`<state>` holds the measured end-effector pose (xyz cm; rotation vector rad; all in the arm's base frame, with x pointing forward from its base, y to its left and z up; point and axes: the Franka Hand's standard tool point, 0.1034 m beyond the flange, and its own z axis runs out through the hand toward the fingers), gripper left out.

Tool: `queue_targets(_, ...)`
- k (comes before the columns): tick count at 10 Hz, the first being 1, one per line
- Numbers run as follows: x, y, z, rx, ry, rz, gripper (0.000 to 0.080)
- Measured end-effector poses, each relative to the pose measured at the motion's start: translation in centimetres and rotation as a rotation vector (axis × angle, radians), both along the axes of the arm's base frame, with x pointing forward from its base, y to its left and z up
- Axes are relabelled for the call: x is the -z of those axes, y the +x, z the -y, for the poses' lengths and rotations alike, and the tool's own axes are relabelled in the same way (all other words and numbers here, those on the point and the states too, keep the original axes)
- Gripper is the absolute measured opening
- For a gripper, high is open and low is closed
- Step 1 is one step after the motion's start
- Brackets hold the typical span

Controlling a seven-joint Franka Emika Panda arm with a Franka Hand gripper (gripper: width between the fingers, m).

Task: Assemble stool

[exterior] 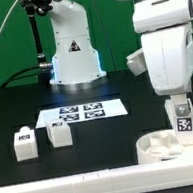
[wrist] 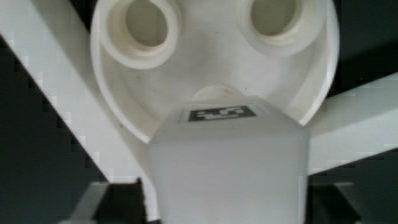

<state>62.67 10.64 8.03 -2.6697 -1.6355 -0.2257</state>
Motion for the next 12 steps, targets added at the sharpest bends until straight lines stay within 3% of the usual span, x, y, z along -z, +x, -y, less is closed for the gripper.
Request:
queue_targets(1, 0.0, 0.0, 0.0, 0.017, 0.002, -0.001, 0.0337)
queue_targets(3, 0.0, 0.0, 0.0, 0.017, 0.002, -0.001, 0.0337)
queue_targets(6, 0.01, -0.01, -0.03, 0.237, 0.03, -0.019, 0.0337)
queue_targets(12, 0.07, 0.02, -0.12, 0.879, 0.14, -0.06, 0.0337)
